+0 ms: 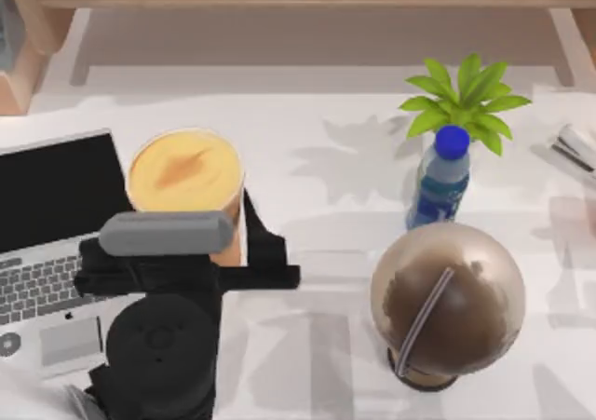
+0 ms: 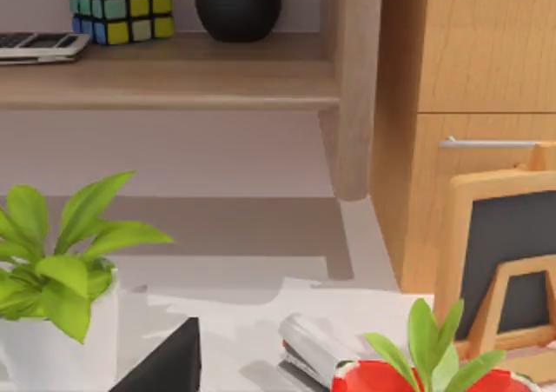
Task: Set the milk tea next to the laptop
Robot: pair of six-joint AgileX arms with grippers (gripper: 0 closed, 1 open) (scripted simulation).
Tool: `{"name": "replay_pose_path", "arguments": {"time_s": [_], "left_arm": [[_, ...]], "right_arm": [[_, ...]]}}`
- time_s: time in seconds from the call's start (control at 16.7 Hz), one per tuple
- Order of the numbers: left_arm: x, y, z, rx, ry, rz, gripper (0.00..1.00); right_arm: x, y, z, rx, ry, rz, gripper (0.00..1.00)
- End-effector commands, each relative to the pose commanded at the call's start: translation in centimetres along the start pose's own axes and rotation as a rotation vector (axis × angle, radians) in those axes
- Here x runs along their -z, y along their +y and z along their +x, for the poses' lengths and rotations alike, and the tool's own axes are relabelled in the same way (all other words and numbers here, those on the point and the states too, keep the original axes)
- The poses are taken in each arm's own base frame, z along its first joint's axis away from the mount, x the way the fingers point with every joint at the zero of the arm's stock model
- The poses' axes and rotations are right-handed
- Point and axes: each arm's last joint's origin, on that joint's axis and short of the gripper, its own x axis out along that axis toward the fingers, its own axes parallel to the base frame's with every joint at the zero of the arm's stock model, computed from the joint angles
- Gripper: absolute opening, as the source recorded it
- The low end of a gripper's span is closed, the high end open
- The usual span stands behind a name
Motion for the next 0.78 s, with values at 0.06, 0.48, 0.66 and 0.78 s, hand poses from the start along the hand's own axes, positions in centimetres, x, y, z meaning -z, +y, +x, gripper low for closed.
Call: {"name": "replay_pose_path", "arguments": {"time_s": [0.06, 0.48, 0.66, 0.78], "left_arm": [[0.14, 0.19, -0.38, 0.000, 0.007, 0.009, 0.00], [0.56, 0.75, -1.38, 0.001, 0.024, 0.035, 0.00], [0.56, 0.74, -1.24, -0.003, 0.024, 0.036, 0.00], [0.56, 0.71, -1.21, -0.003, 0.021, 0.032, 0.00]], "right_arm": [[0.00, 0.00, 0.00, 0.000, 0.000, 0.000, 1.00], [0.00, 0.00, 0.00, 0.000, 0.000, 0.000, 1.00], [0.00, 0.00, 0.00, 0.000, 0.000, 0.000, 1.00], [0.00, 0.00, 0.00, 0.000, 0.000, 0.000, 1.00]]}}
